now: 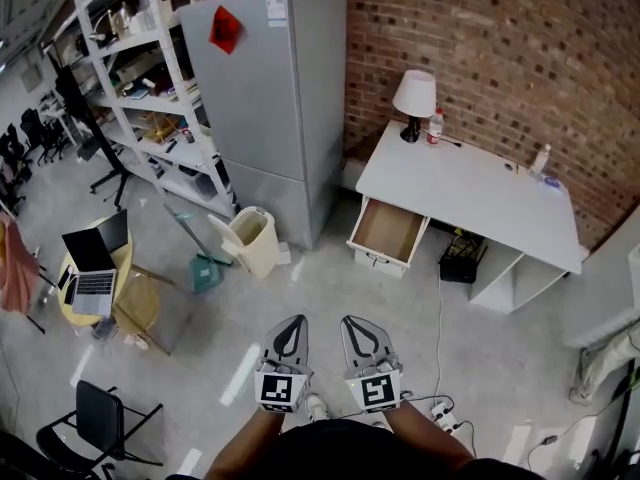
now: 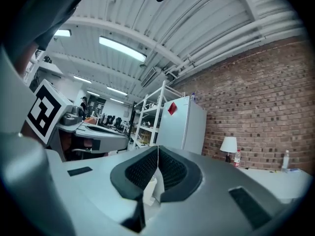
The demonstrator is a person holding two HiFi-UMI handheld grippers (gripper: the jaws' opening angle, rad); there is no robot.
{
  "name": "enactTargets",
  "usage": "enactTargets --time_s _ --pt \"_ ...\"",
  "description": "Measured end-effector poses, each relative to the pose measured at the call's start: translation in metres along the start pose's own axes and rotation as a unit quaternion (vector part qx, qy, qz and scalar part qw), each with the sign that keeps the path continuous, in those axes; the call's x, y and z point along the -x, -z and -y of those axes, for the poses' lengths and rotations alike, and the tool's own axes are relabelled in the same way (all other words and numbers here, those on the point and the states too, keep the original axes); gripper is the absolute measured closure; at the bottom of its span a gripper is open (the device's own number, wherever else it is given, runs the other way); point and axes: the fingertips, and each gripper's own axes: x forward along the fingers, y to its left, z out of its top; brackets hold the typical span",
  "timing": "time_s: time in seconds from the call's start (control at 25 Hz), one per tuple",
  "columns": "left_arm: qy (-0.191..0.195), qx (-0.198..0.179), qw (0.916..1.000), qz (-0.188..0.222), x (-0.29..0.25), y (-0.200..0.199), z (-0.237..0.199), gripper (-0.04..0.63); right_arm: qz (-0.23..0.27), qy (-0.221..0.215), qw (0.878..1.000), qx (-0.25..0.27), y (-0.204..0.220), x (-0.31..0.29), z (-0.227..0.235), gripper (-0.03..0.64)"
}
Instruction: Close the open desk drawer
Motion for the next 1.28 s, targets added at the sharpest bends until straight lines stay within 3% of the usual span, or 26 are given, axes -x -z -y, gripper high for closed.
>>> enactTargets --time_s 0.24,0.48,0.84,1.12,1.28 --pt "0.024 -0.006 0.9996 0.016 -0.018 -0.006 -0.024 0.588 -0.019 0.04 0.999 -0.009 0.007 -0.024 0.008 0.589" --pt "0.042 -0.005 0.999 0.012 -0.028 -0.005 -0.027 0.588 -0.026 0.083 0.995 -0.058 0.002 -0.032 0.031 0.589" --pt "0.046 -0.002 0.9989 0.007 -0.063 0.0 -0.017 0.588 -0.037 0.085 0.992 -0.088 0.017 -0.042 0.061 0.589" --pt "0.041 -0.006 0.999 -0.02 -0.109 0.015 -0.003 0.588 -0.048 0.08 0.992 -0.09 0.042 -0.054 0.108 0.589" --pt "0.05 0.011 0.9981 -0.034 -0.141 0.019 0.007 0.588 -0.039 0.097 0.991 -0.082 0.048 -0.06 0.142 0.589"
